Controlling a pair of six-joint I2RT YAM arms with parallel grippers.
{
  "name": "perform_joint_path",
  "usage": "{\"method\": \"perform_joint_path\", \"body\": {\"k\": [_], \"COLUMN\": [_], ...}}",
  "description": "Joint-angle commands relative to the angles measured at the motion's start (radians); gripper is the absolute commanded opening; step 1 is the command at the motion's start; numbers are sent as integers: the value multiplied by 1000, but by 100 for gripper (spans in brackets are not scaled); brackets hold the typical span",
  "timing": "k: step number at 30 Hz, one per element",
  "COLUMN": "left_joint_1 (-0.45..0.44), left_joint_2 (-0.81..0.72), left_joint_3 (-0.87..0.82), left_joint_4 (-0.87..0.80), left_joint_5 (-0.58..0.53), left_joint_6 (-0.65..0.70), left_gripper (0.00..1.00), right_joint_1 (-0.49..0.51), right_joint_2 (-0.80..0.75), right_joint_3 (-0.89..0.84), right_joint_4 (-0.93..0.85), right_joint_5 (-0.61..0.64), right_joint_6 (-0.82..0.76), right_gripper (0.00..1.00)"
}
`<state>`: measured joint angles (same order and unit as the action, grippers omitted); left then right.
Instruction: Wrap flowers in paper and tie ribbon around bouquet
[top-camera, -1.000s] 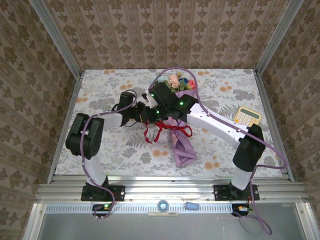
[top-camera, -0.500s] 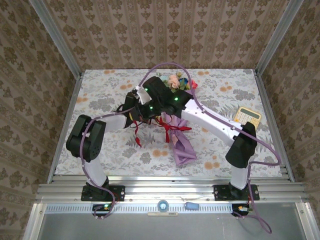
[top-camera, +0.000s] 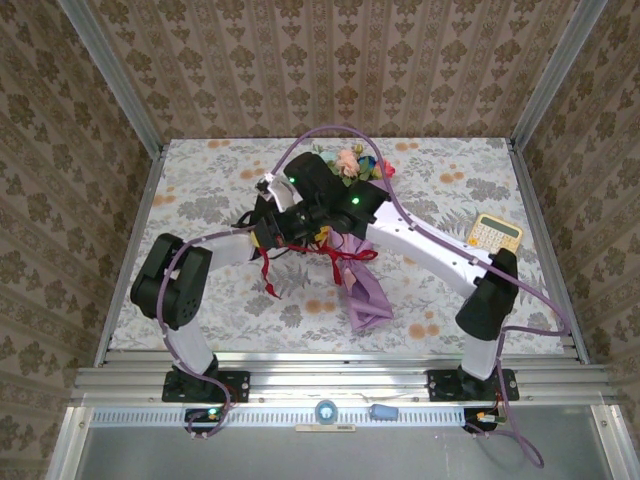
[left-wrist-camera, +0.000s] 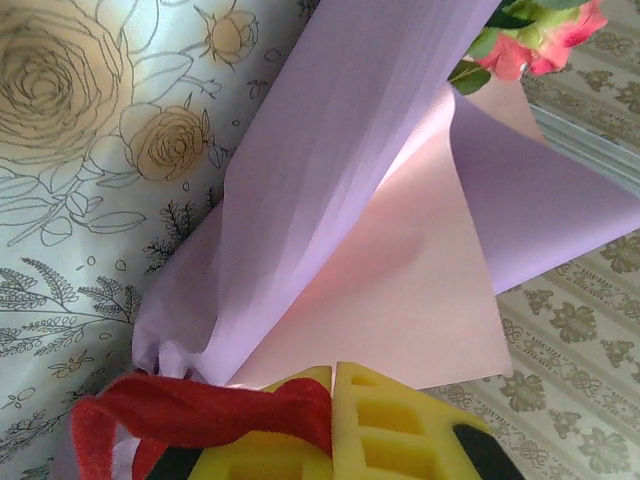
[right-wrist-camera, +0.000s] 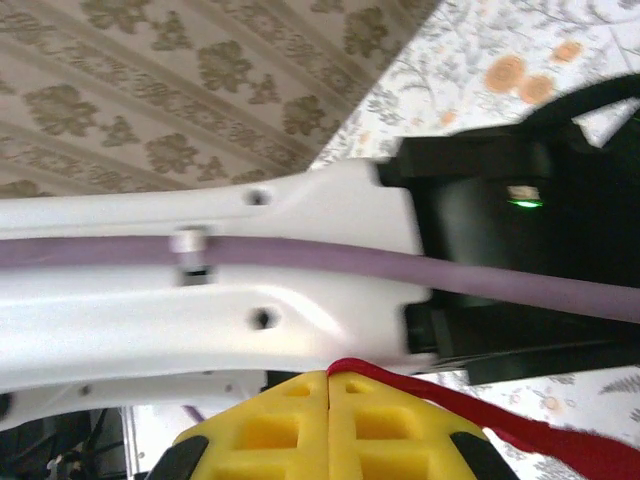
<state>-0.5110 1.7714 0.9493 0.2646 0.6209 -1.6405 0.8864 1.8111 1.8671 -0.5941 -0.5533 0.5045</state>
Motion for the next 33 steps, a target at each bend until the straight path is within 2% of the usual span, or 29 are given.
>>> {"method": "perform_joint_path", "body": {"k": [1, 10, 18, 22, 26, 33], "left_joint_1": [-15, -18, -21, -30, -43, -61], "left_joint_2": [31, 21, -3, -16, -31, -48], "left_joint_3": [24, 32, 11, 12, 29, 46], "left_joint_4": [-22, -70, -97, -110, -149, -181], "left_joint_5": [3, -9, -24, -38, -52, -76], "left_joint_6": [28, 61, 87, 87, 101, 100], "left_gripper": [0, 0, 0, 0, 0, 0], "right_joint_1": [19, 28, -47, -153, -301, -516], "right_joint_2": [-66, -114, -284, -403, -519, -592], "right_joint_3": [-18, -91, -318, -483, -622, -707], "right_joint_4": [51, 87, 132, 114, 101, -135], "right_joint_5": [-65, -57, -27, 22, -1, -7], "right_joint_6": [13, 3, 51, 102, 159, 140], "right_gripper": [0, 0, 0, 0, 0, 0]}}
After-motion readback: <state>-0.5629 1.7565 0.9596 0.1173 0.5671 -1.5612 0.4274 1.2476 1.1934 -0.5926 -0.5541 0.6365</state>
